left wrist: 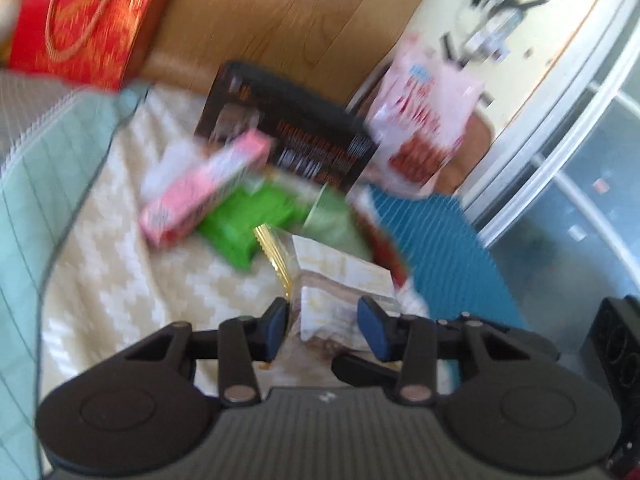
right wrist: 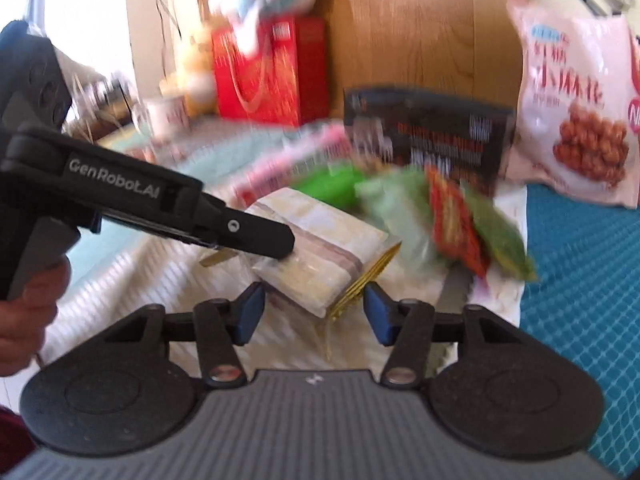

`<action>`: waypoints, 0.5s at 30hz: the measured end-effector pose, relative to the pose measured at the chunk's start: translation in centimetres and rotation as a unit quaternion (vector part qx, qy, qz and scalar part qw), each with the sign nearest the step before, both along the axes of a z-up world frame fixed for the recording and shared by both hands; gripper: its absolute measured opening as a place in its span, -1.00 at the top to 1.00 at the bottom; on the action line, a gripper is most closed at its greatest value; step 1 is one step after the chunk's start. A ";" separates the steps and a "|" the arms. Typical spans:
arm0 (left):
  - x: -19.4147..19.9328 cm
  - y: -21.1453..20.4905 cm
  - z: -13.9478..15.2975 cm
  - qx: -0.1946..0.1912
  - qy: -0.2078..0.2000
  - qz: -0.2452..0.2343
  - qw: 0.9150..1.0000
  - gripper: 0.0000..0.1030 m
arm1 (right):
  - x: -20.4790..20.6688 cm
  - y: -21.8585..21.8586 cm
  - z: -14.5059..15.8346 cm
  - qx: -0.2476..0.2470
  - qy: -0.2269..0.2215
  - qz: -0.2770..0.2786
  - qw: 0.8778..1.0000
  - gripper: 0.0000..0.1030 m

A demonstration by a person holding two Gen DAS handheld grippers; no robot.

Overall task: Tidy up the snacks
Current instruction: 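Grasp the white wrapped snack packet with the left gripper and lift, then carry the white packet into the black tin box and open the left gripper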

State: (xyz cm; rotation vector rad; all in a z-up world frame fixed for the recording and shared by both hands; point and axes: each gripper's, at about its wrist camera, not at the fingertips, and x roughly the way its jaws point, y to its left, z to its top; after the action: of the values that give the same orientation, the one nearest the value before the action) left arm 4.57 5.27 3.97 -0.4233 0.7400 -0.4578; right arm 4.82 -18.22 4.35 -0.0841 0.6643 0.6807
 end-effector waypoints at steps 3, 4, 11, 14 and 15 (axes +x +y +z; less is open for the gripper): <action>1.4 0.5 3.0 -0.017 -0.029 0.002 0.999 0.24 | 0.4 -1.8 2.9 0.032 -0.036 0.000 0.999 -0.10; 2.4 0.3 4.0 -0.018 -0.041 0.002 0.999 0.24 | 1.1 -2.1 3.8 0.038 -0.048 -0.003 0.998 -0.11; 14.5 -1.4 6.1 -0.018 -0.065 0.026 0.997 0.21 | 14.5 -4.6 6.2 0.048 -0.098 -0.052 0.993 -0.11; 18.5 -1.9 5.1 -0.025 -0.053 0.048 0.997 0.20 | 19.8 -5.9 5.3 0.059 -0.081 -0.074 0.992 -0.11; 19.6 -2.0 4.8 -0.024 -0.048 0.055 0.997 0.20 | 20.0 -5.9 5.3 0.058 -0.080 -0.076 0.992 -0.13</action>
State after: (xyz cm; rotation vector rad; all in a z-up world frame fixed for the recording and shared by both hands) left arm 24.15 3.28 8.78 -0.4810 0.6112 -0.3902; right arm 24.79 -24.13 9.62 0.0200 0.4699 0.5576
